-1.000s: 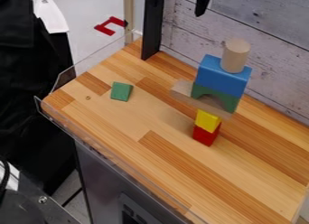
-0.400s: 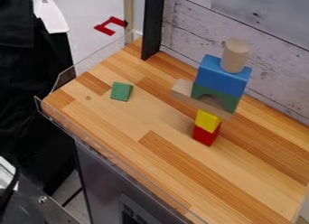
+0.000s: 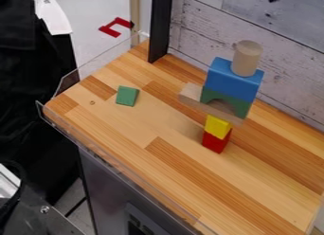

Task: Move the cylinder to the right side of the green triangle

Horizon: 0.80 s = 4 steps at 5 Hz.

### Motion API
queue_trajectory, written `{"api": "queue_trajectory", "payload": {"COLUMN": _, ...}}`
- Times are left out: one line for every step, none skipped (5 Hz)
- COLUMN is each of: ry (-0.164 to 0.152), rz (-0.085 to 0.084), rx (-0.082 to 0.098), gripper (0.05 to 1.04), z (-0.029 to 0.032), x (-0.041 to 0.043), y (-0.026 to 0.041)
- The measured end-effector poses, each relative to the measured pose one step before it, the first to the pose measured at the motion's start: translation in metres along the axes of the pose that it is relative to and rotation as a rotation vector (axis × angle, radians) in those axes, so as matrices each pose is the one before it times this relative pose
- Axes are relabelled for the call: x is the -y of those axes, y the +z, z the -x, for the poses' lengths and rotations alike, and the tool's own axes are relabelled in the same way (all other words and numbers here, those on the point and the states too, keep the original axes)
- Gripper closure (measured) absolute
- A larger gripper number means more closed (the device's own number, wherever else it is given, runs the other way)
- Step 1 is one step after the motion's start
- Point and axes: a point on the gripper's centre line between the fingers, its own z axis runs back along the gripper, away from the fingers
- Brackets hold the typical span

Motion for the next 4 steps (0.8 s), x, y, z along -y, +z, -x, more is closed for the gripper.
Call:
{"api": "queue_trajectory", "payload": {"ry": -0.0037, "rz": 0.0161, "rx": -0.0130, "gripper": 0.083, "z": -0.00150, "x": 0.00398, "y": -0.00468}}
{"api": "queue_trajectory", "payload": {"ry": -0.0088, "rz": 0.0146, "rx": -0.0090, "gripper": 0.083, "z": -0.00021, "x": 0.00282, "y": -0.00600}}
{"api": "queue_trajectory", "payload": {"ry": 0.0086, "rz": 0.0070, "rx": -0.0324, "gripper": 0.083, "z": 0.00175, "x": 0.00215, "y": -0.00686}}
{"api": "queue_trajectory", "payload": {"ry": 0.0120, "rz": 0.0095, "rx": -0.0584, "gripper": 0.083, "z": 0.00619, "x": 0.00212, "y": -0.01023}}
